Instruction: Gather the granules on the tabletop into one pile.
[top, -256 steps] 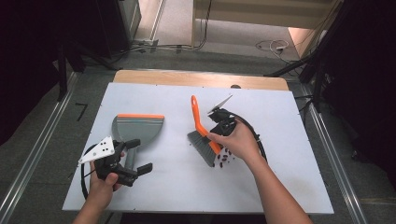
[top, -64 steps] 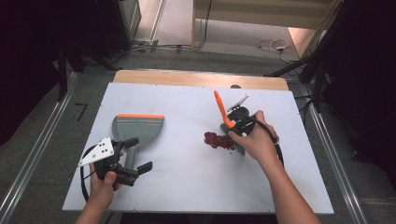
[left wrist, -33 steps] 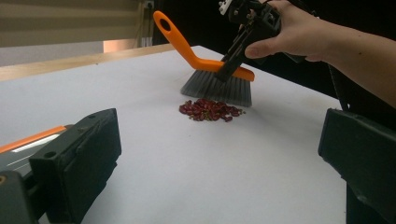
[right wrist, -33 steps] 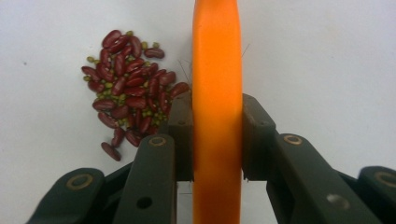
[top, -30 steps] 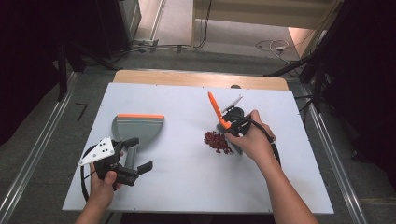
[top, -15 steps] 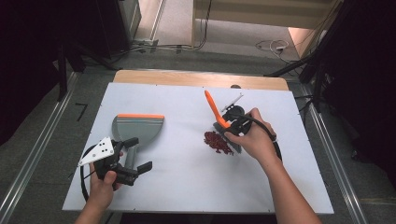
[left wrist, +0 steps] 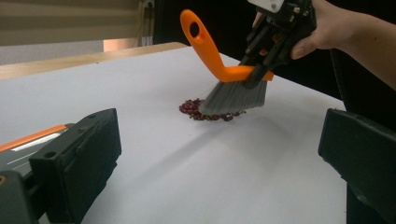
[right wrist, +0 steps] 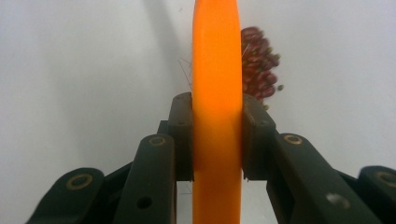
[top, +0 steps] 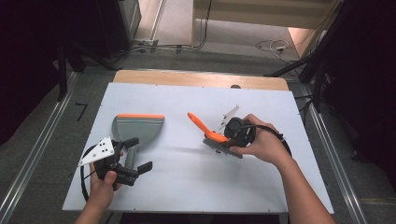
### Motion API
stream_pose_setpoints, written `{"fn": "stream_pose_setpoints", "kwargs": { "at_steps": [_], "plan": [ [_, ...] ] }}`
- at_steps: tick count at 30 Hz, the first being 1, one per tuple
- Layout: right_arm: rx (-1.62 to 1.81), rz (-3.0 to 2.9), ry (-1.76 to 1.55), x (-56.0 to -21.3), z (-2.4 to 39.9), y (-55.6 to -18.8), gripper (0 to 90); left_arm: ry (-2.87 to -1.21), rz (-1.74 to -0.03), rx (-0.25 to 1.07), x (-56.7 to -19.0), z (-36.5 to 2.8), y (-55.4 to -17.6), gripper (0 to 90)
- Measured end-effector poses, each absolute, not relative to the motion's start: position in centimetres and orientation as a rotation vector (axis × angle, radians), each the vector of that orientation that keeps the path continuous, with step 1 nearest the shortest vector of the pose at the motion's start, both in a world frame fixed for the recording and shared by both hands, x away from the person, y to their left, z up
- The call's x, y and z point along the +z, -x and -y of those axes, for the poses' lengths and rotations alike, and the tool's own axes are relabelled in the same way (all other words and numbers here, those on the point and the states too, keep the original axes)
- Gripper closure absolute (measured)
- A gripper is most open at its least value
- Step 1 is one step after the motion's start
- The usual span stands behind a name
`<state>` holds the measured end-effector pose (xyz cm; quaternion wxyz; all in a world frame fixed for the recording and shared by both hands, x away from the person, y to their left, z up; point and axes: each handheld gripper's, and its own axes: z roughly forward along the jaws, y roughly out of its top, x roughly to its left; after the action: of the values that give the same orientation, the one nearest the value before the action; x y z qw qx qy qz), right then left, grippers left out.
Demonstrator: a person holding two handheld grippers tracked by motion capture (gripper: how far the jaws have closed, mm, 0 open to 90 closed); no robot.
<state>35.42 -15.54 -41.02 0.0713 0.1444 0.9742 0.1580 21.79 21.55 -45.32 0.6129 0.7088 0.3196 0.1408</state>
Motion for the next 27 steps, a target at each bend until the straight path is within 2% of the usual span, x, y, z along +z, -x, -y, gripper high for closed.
{"fn": "stream_pose_setpoints", "kwargs": {
  "at_steps": [8,27],
  "plan": [
    [0.491,-2.999,-0.202,-42.2,15.8,-35.6,68.6,-1.638,-0.736,0.323,-45.4,-21.4,-21.9,0.2],
    [0.510,-3.028,-0.209,-42.4,15.1,-39.2,68.6,-1.635,-0.737,0.325,-45.3,-21.5,-21.8,0.2]
  ]
}}
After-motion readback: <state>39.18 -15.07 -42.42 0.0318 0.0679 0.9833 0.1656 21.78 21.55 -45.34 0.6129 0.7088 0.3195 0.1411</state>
